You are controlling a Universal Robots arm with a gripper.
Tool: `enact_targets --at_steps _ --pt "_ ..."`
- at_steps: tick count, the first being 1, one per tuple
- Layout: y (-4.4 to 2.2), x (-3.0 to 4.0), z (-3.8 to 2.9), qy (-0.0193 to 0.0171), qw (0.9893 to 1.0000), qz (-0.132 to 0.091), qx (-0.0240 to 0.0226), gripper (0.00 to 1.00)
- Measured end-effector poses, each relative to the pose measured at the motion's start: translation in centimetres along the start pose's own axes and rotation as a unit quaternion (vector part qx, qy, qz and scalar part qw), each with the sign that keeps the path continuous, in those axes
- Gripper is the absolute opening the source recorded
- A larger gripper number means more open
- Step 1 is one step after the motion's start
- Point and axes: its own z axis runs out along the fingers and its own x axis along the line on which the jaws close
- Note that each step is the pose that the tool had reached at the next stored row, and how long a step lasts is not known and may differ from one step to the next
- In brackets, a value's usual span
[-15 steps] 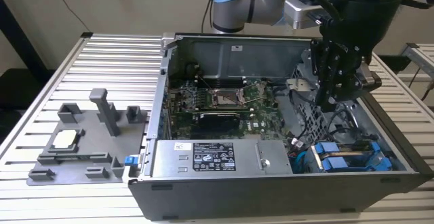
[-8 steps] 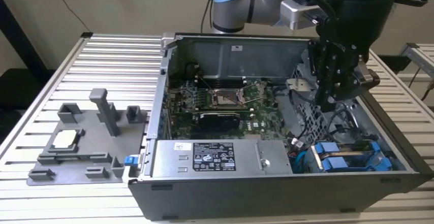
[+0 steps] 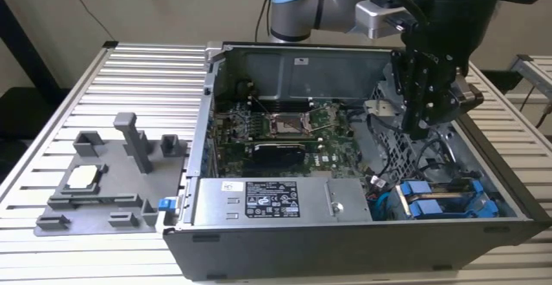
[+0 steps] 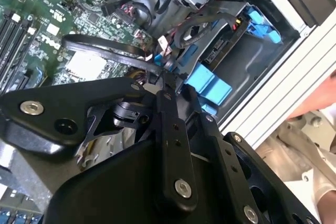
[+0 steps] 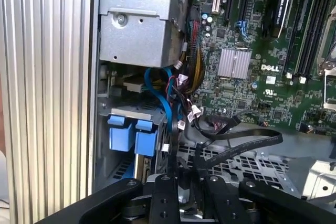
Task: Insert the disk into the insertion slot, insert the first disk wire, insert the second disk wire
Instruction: 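Insert the first disk wire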
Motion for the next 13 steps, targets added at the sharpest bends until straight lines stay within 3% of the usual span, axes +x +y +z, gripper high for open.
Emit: enact_targets --at_steps 8,11,12,13 --pt "0.04 -0.01 0.00 0.0014 1.0000 0.000 0.0000 0.27" --pt "0.05 -0.01 0.00 0.0018 1.0000 0.000 0.0000 0.24" --pt "0.05 -0.01 0.00 0.0019 1.0000 0.000 0.0000 0.17" --pt "0.05 -0.01 0.00 0.0020 1.0000 0.000 0.0000 0.17"
